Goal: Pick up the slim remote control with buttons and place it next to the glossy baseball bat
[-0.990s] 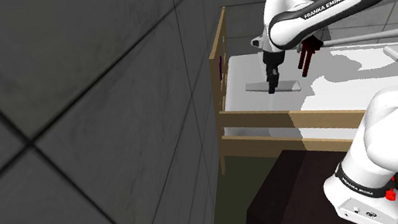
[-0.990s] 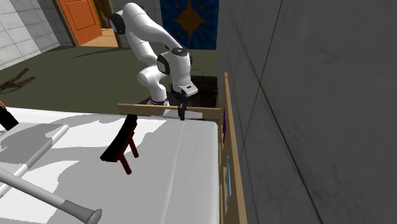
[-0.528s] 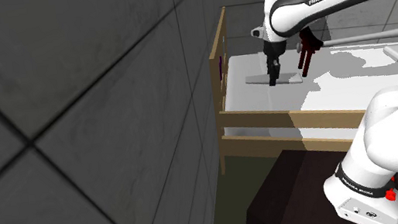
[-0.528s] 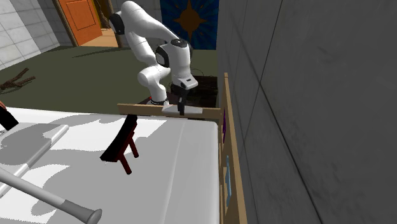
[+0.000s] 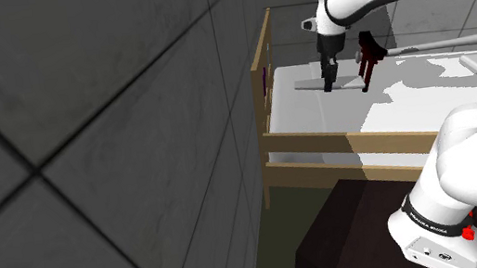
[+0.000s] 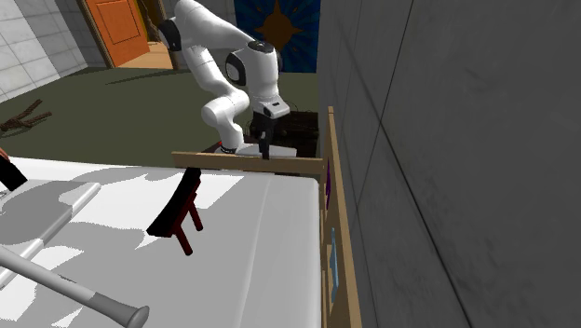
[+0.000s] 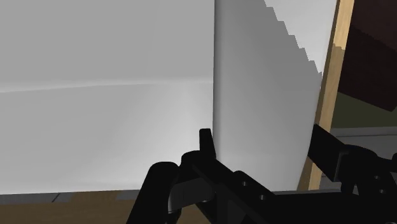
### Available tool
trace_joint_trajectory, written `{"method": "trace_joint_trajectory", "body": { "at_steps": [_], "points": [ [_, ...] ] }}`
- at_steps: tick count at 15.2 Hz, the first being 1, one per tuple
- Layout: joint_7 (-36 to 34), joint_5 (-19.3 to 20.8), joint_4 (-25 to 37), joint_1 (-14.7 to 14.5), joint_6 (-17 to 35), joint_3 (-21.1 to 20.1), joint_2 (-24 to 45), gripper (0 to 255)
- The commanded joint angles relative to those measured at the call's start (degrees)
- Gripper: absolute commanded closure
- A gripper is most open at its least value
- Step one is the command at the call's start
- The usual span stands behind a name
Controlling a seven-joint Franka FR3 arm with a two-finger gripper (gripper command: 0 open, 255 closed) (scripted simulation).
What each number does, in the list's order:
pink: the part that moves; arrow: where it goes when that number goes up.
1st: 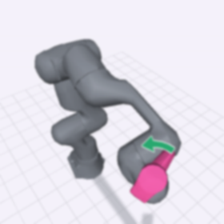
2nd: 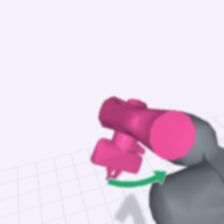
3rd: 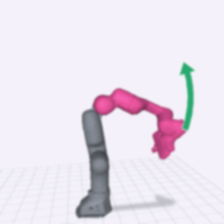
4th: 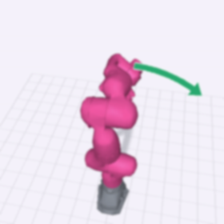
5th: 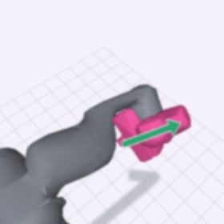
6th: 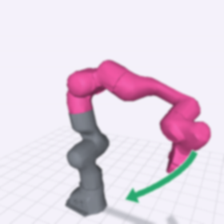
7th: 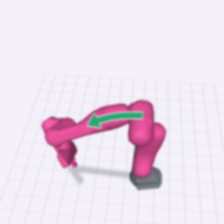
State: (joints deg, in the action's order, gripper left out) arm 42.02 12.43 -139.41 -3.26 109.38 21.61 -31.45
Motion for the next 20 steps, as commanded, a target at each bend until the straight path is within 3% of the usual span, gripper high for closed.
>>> {"method": "trace_joint_trajectory", "body": {
  "at_steps": [1,20],
  "points": [
    [0.1,-0.2,1.6,-0.1,-1.8,-0.3,-0.2,255],
    [0.8,-1.9,16.4,-0.9,-16.3,-2.2,0.1,255]
  ]
}}
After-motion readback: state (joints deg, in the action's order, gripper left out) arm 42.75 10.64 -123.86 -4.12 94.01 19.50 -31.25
